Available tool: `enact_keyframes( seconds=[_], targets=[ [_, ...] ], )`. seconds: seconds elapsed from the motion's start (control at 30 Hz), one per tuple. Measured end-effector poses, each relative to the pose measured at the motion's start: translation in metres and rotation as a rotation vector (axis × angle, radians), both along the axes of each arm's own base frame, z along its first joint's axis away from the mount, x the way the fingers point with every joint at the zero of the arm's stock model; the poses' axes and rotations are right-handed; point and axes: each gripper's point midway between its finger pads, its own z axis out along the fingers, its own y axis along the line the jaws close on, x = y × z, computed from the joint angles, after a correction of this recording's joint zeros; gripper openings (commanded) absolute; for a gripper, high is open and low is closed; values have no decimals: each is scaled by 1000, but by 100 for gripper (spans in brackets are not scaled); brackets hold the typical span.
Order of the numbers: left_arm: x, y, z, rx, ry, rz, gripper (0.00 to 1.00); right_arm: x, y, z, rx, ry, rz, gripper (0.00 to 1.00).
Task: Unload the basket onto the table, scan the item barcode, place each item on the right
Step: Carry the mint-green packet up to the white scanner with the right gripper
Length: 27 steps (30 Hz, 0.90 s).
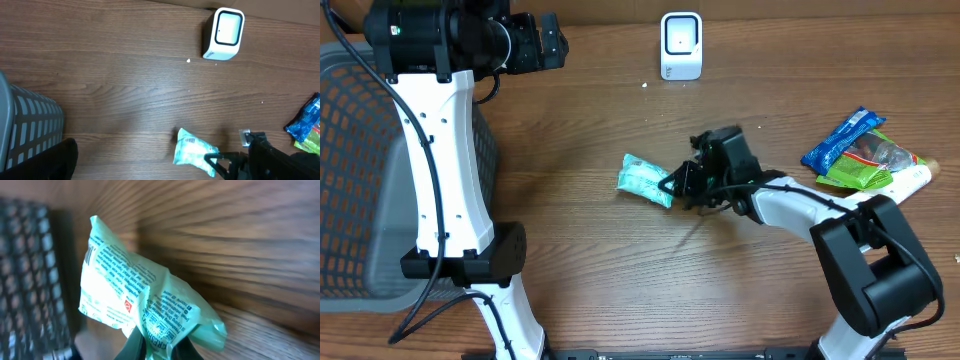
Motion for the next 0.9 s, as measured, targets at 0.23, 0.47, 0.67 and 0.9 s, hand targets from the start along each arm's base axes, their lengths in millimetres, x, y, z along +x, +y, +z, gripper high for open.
enact_keyframes(
  seconds=[0.23, 0.47, 0.67, 0.9],
  targets=[
    [0, 0, 0, 0, 0, 0, 100, 8, -11, 65, 141, -241, 231, 4],
    [0, 0, 0, 0, 0, 0, 100, 14, -48, 137, 114, -464, 225, 4],
    [0, 0, 0, 0, 0, 0, 100, 3, -71, 146, -53, -502, 184, 4],
    [0, 0, 0, 0, 0, 0, 100, 9, -95, 166, -206, -611, 96, 4]
  ],
)
